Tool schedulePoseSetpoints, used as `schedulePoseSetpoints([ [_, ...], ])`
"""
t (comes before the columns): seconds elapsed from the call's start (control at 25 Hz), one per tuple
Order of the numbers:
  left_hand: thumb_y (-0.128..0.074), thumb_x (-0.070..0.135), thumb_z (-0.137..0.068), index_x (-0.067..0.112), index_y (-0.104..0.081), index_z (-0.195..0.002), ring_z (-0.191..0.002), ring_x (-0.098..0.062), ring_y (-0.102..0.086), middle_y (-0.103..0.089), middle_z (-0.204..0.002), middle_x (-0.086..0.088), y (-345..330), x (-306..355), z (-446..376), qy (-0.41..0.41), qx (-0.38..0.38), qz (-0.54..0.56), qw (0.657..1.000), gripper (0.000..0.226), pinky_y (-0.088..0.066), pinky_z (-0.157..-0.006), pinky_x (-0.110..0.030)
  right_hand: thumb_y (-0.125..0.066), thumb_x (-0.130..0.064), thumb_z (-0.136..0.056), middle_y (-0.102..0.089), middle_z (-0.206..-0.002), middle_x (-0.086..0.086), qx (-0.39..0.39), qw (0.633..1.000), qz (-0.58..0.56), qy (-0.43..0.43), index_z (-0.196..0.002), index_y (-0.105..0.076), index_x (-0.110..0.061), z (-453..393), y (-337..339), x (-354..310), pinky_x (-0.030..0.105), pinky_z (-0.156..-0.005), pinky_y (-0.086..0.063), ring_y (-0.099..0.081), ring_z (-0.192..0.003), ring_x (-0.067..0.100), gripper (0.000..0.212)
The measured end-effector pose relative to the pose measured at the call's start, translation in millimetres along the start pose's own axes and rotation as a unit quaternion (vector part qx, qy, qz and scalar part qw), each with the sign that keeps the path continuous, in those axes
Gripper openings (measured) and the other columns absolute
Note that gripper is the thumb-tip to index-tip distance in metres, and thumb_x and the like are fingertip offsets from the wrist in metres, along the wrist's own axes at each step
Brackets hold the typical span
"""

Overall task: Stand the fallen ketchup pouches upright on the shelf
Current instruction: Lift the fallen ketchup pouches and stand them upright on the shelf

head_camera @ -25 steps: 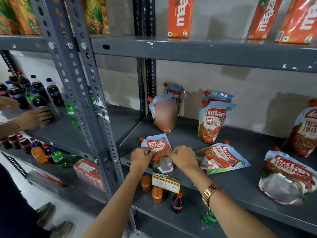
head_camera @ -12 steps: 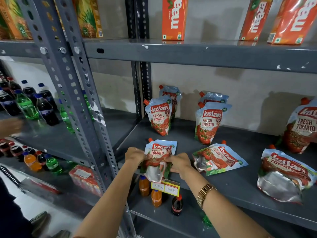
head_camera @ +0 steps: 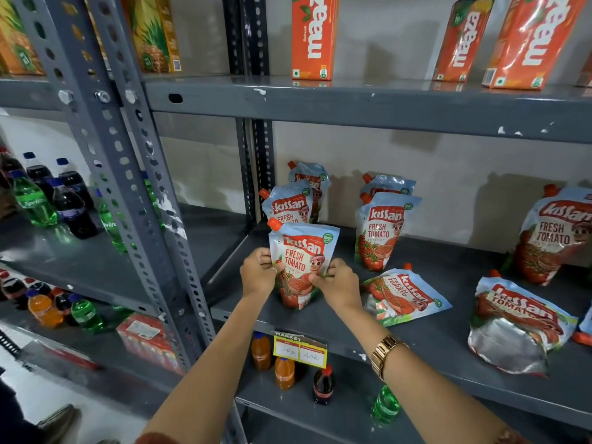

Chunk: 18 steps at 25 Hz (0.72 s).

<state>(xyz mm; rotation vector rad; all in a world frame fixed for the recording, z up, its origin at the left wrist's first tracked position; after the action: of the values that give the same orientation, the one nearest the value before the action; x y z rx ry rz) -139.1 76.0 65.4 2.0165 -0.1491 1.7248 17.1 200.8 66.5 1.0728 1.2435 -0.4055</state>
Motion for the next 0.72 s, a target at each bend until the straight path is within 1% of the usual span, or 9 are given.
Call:
schedulePoseSetpoints([
  [0.08, -0.07, -0.003, -0.074, 0.0, -0.06, -0.098, -0.081, -0.014, -0.059, -0.069, -0.103, -0.017, 1, -1, 6, 0.007, 0.027, -0.002, 1.0, 0.027, -0.046, -0.067, -0.022, -0.067, -0.004, -0.08, -0.071, -0.101, 0.017, 0.022, 0.999, 0.022, 0.02, -0.094, -0.062, -0.002, -1, 12, -1, 0.034, -0.08, -0.054, -0.067, -0.095, 0.028, 0.015],
  [0.2, -0.067, -0.003, -0.075, 0.007, -0.056, -0.106, -0.089, -0.013, -0.055, -0.062, -0.106, -0.009, 9, 6, 24, -0.003, 0.106, 0.033, 0.994, 0.035, -0.047, -0.071, -0.021, -0.057, 0.005, -0.082, -0.072, -0.099, 0.016, 0.139, 0.988, 0.033, 0.061, -0.097, -0.067, -0.002, 10, 51, -5, 0.03, -0.077, -0.051, -0.067, -0.092, 0.026, 0.019],
  [0.28, -0.065, 0.008, -0.08, 0.014, -0.055, -0.1, -0.088, -0.011, -0.055, -0.058, -0.099, -0.001, 14, 21, 46, -0.054, 0.163, 0.051, 0.984, 0.024, -0.045, -0.063, -0.009, -0.056, 0.007, -0.083, -0.071, -0.101, 0.014, 0.185, 0.979, 0.044, 0.076, -0.097, -0.068, -0.004, 19, 73, -3, 0.027, -0.076, -0.048, -0.065, -0.093, 0.026, 0.021],
  [0.36, -0.061, 0.022, -0.084, 0.016, -0.058, -0.087, -0.077, -0.012, -0.057, -0.06, -0.085, 0.002, 1, 36, 65, -0.113, 0.16, 0.03, 0.98, 0.007, -0.041, -0.054, -0.006, -0.055, 0.007, -0.083, -0.071, -0.102, 0.015, 0.194, 0.978, 0.046, 0.067, -0.098, -0.067, -0.004, 24, 87, 7, 0.026, -0.077, -0.046, -0.064, -0.095, 0.026, 0.023],
  [0.44, -0.054, 0.032, -0.087, 0.012, -0.062, -0.074, -0.065, -0.016, -0.057, -0.061, -0.07, -0.002, -28, 44, 75, -0.134, 0.102, 0.001, 0.986, 0.025, -0.045, -0.053, -0.021, -0.054, 0.01, -0.081, -0.07, -0.103, 0.015, 0.19, 0.98, 0.043, 0.05, -0.099, -0.067, -0.003, 27, 101, 18, 0.029, -0.081, -0.049, -0.064, -0.096, 0.027, 0.026],
  [0.52, -0.052, 0.03, -0.089, 0.005, -0.066, -0.075, -0.067, -0.025, -0.06, -0.065, -0.07, -0.011, -70, 44, 76, -0.133, -0.001, -0.051, 0.99, 0.032, -0.048, -0.06, -0.033, -0.052, 0.012, -0.08, -0.07, -0.102, 0.016, 0.188, 0.981, 0.035, 0.03, -0.099, -0.067, -0.003, 29, 115, 31, 0.035, -0.084, -0.053, -0.065, -0.095, 0.028, 0.027],
  [0.6, -0.051, 0.024, -0.09, 0.006, -0.067, -0.101, -0.095, -0.028, -0.062, -0.07, -0.101, -0.016, -115, 35, 83, -0.124, -0.118, -0.118, 0.978, 0.027, -0.045, -0.082, -0.029, -0.053, 0.01, -0.079, -0.071, -0.102, 0.017, 0.193, 0.98, 0.04, 0.004, -0.099, -0.067, -0.001, 31, 127, 44, 0.034, -0.084, -0.052, -0.065, -0.096, 0.029, 0.027],
  [0.68, -0.048, 0.023, -0.092, 0.011, -0.052, -0.127, -0.128, -0.024, -0.044, -0.051, -0.137, -0.012, -143, 21, 96, -0.088, -0.211, -0.132, 0.965, 0.038, -0.031, -0.105, -0.027, -0.054, 0.005, -0.08, -0.069, -0.108, 0.018, 0.188, 0.98, 0.06, -0.03, -0.103, -0.065, 0.001, 31, 136, 59, 0.034, -0.086, -0.05, -0.062, -0.102, 0.031, 0.026],
  [0.72, -0.047, 0.021, -0.092, 0.013, -0.049, -0.13, -0.135, -0.023, -0.036, -0.043, -0.144, -0.011, -149, 18, 101, -0.082, -0.228, -0.128, 0.962, 0.04, -0.024, -0.108, -0.025, -0.055, 0.001, -0.081, -0.066, -0.113, 0.02, 0.175, 0.98, 0.075, -0.051, -0.107, -0.062, 0.001, 31, 139, 68, 0.036, -0.09, -0.048, -0.059, -0.107, 0.033, 0.027],
])
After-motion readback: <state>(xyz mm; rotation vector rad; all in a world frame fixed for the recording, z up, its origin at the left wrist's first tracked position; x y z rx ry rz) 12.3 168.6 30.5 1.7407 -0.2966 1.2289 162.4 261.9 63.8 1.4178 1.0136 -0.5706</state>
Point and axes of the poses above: each hand's wrist, its own z-axis away from the middle knuckle, its own y-axis out of the back of the hand, x = y × z, the point moved 10 cm from there along -z, towards the middle knuckle
